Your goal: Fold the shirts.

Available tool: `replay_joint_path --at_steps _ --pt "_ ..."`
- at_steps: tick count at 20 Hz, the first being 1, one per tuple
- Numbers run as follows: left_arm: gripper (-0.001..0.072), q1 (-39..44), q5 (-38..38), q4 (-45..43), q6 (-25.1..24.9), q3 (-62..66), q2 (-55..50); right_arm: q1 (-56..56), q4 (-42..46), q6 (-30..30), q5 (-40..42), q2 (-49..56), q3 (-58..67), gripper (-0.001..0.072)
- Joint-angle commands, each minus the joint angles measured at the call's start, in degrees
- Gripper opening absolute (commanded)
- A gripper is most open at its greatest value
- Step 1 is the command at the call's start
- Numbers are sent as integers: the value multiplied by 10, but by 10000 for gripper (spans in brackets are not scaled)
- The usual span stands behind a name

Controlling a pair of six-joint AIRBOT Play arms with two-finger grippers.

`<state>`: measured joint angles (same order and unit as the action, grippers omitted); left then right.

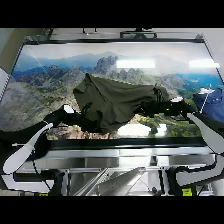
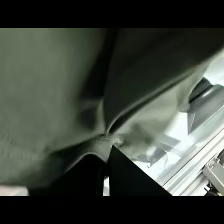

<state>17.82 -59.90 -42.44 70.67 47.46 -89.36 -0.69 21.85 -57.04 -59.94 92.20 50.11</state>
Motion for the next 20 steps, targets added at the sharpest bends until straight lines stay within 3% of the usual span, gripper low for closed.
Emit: replay_joint_path --at_steps 1,7,13,15,16,17,20 --pt "18 -5 -26 -7 -2 26 -8 0 -9 2 -38 -12 1 31" --pt "18 -70 -32 -45 5 -12 23 -5 -11 0 -98 -57 3 19" --pt "19 -162 -29 -44 -9 -77 81 -39 -1 -5 -84 -51 2 19" --pt "20 -172 -29 -44 -15 -87 93 -29 -5 -4 -75 -45 2 46" --pt "20 -171 -30 -45 -19 -86 94 -19 -5 -4 -68 -42 2 152" --pt "20 -169 -29 -40 -23 -86 94 -9 -5 -4 -65 -39 2 186" --pt "19 -155 -30 -42 -27 -86 94 31 -11 -4 -55 -25 2 185"
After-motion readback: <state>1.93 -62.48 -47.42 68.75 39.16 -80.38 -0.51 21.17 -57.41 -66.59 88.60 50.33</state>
